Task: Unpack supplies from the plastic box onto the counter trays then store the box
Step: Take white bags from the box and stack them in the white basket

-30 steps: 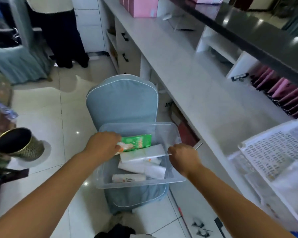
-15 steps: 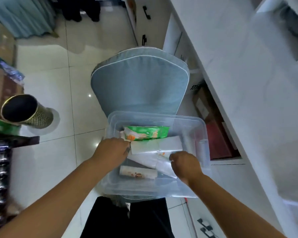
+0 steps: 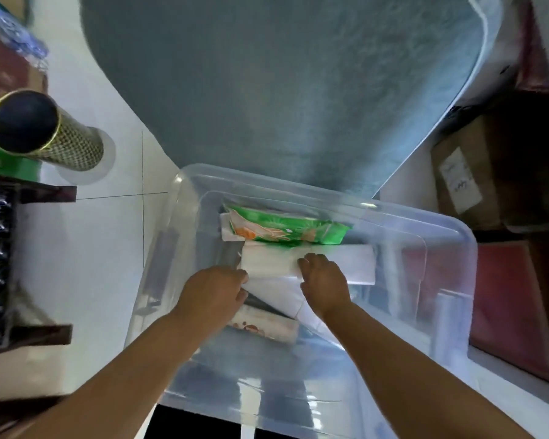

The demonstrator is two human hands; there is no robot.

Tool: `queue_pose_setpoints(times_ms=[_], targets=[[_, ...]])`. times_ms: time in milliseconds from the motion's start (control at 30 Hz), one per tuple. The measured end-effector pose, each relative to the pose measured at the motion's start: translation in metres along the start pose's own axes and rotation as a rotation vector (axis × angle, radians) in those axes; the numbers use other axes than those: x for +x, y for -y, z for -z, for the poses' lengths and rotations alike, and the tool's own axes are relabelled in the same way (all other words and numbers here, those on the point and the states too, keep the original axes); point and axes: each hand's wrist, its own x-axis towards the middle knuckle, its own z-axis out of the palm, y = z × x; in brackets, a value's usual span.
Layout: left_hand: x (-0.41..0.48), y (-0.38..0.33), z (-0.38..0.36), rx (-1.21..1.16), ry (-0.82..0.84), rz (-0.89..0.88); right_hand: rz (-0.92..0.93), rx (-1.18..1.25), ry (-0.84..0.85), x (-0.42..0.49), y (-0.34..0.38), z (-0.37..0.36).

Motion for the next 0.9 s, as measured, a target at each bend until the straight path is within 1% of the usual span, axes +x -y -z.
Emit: queue_pose_setpoints(times_ms=[133, 333, 467, 533, 567, 600, 633, 667, 700, 733, 767, 800, 833, 900], targets=[[0.007, 0.001, -0.024, -0.054, -0.041, 0.033, 0.045, -0.098, -0.03, 0.018, -0.007, -0.013], [0.004, 0.0, -0.041, -0.091, -0.024, 0.051, 0.192, -0.195, -0.202, 0.02, -0.013, -0.015], [-0.004, -0.012, -0.044, -0.17, -0.011, 0.087, 0.22, -0.123, -0.244, 0.019, -0.012, -0.006], [-0.003, -0.019, -0.046, -0.251, 0.027, 0.138, 0.244, -0.07, -0.263, 0.019, -0.007, 0.001], [0.0, -0.022, -0.048, -0.335, 0.068, 0.192, 0.25, -0.045, -0.274, 0.018, -0.003, 0.003], [0.005, -0.024, -0.049, -0.476, 0.115, 0.279, 0.249, -0.02, -0.282, 0.016, 0.004, 0.004], [0.011, -0.027, -0.053, -0.704, 0.159, 0.415, 0.242, 0.001, -0.284, 0.012, 0.011, 0.003], [0.017, -0.03, -0.055, -1.011, 0.182, 0.578, 0.236, 0.018, -0.276, 0.007, 0.019, -0.001], [0.024, -0.032, -0.056, -1.337, 0.156, 0.734, 0.233, 0.027, -0.262, 0.002, 0.027, -0.005], [0.031, -0.032, -0.059, -1.59, 0.098, 0.875, 0.227, 0.031, -0.245, -0.004, 0.033, -0.01], [0.038, -0.031, -0.064, -1.745, 0.037, 0.99, 0.214, 0.039, -0.237, -0.009, 0.037, -0.017], [0.044, -0.028, -0.07, -1.82, -0.011, 1.076, 0.195, 0.062, -0.238, -0.013, 0.038, -0.022], [0.05, -0.025, -0.075, -1.834, -0.04, 1.127, 0.172, 0.098, -0.244, -0.016, 0.038, -0.027], [0.057, -0.023, -0.087, -1.787, -0.07, 1.138, 0.142, 0.187, -0.262, -0.02, 0.036, -0.034]])
